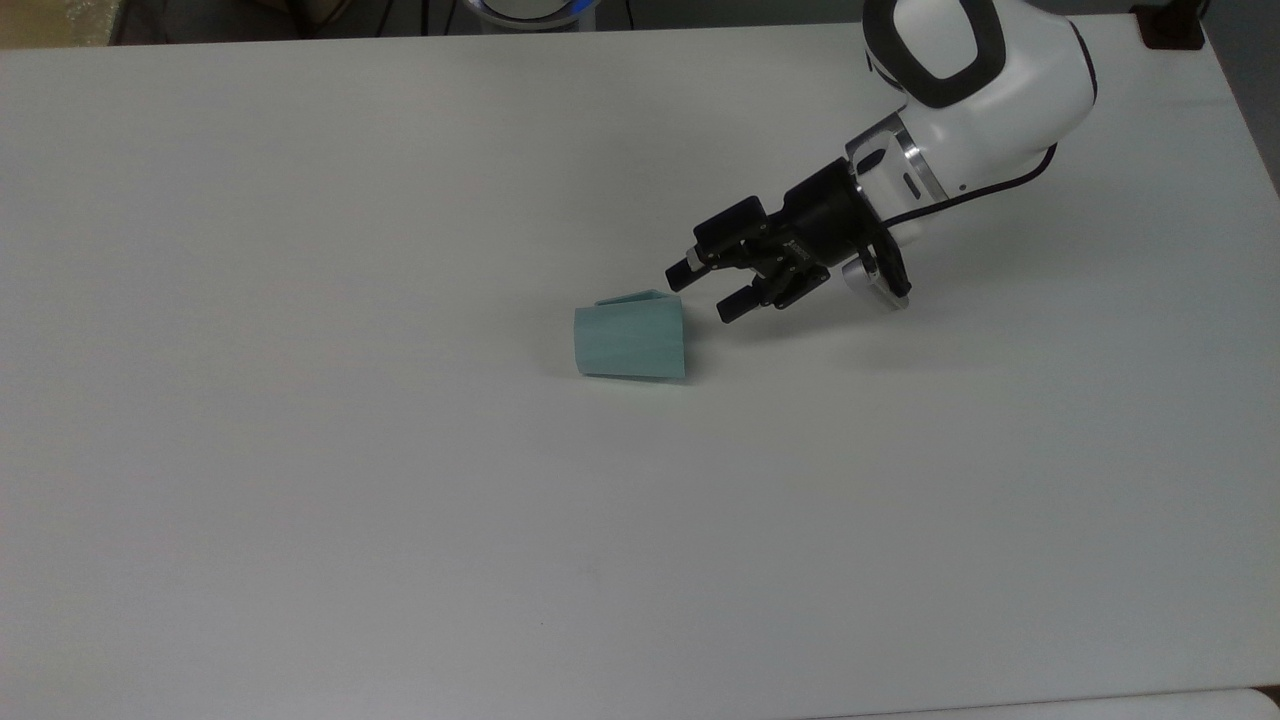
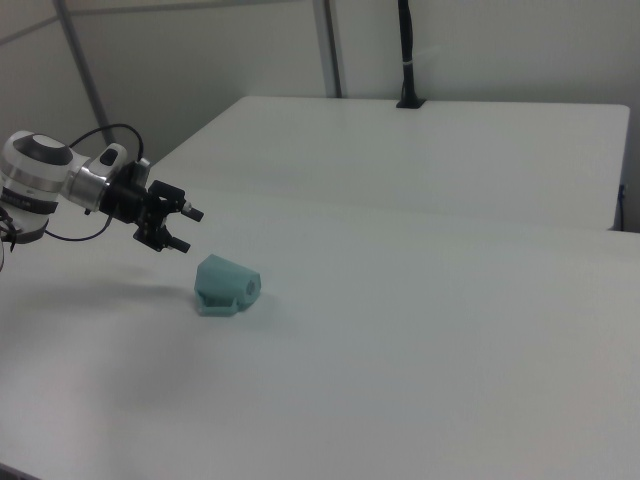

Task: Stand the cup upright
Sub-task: 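Move the gripper down toward the open rim of the teal cup, then lower the gripper onto the cup rim and close on its wall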

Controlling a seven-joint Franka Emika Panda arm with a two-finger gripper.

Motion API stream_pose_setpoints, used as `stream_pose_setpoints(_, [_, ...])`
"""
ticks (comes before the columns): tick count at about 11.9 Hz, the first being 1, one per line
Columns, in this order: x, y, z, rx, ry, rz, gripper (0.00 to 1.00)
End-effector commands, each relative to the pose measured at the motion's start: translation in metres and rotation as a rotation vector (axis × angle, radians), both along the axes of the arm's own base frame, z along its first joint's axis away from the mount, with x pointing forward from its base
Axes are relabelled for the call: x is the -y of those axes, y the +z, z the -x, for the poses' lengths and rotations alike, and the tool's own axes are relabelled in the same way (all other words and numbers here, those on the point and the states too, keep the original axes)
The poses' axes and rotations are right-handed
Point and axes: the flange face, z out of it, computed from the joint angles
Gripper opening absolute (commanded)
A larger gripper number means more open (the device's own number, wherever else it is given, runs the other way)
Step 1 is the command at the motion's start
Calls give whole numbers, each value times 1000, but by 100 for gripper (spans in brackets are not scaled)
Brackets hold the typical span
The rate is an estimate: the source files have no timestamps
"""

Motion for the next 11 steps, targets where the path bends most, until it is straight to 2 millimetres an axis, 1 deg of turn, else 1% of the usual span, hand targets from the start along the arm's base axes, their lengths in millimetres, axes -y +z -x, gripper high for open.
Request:
stream_pose_setpoints(1, [-2, -8, 4, 71, -53, 70, 100])
stream_pose_setpoints(2, [-1, -14, 4, 81, -62, 77, 100])
stream_pose_setpoints(5, [0, -20, 8, 78, -91, 93, 100])
stream_pose_setpoints(8, [1, -38, 7, 66, -89, 108, 100])
stream_pose_setpoints(9, [4, -47, 6, 58, -93, 119, 100])
stream_pose_setpoints(11, [11, -59, 1, 46, -102, 131, 100])
